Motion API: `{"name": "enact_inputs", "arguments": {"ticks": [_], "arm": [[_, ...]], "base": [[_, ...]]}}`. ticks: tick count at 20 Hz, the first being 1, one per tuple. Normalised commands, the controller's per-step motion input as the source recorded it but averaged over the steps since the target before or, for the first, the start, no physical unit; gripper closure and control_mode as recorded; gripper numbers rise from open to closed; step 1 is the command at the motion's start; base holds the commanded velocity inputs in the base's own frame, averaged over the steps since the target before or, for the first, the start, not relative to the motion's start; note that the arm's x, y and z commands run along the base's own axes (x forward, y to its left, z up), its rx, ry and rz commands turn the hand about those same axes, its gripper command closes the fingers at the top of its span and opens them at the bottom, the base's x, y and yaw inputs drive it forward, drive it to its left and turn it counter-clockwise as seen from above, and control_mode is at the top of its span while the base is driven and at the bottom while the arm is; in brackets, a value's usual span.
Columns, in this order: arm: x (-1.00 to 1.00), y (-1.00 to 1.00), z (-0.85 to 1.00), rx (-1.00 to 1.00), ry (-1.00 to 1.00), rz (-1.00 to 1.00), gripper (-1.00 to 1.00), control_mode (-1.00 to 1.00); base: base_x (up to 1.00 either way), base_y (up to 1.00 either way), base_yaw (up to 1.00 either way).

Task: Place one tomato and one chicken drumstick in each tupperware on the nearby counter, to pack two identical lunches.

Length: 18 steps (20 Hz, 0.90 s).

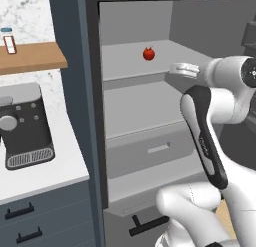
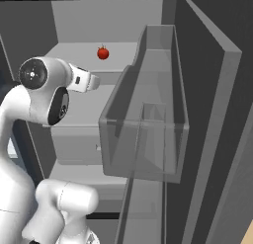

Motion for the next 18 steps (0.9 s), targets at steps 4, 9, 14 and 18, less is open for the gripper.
{"name": "enact_inputs", "arguments": {"ticks": [4, 9, 14, 18], "arm": [[0.2, 0.0, 0.31, 0.0, 0.06, 0.0, -1.0, -1.0], [0.58, 0.0, 0.1, 0.0, 0.17, 0.0, -1.0, -1.0], [0.72, 0.19, -0.13, 0.0, 0.11, 0.04, -1.0, -1.0], [0.8, 0.27, -0.25, 0.0, 0.04, 0.07, -1.0, -1.0]], "base": [[0.0, 0.0, 0.0], [0.0, 0.0, 0.0], [0.0, 0.0, 0.0], [0.0, 0.0, 0.0]]}}
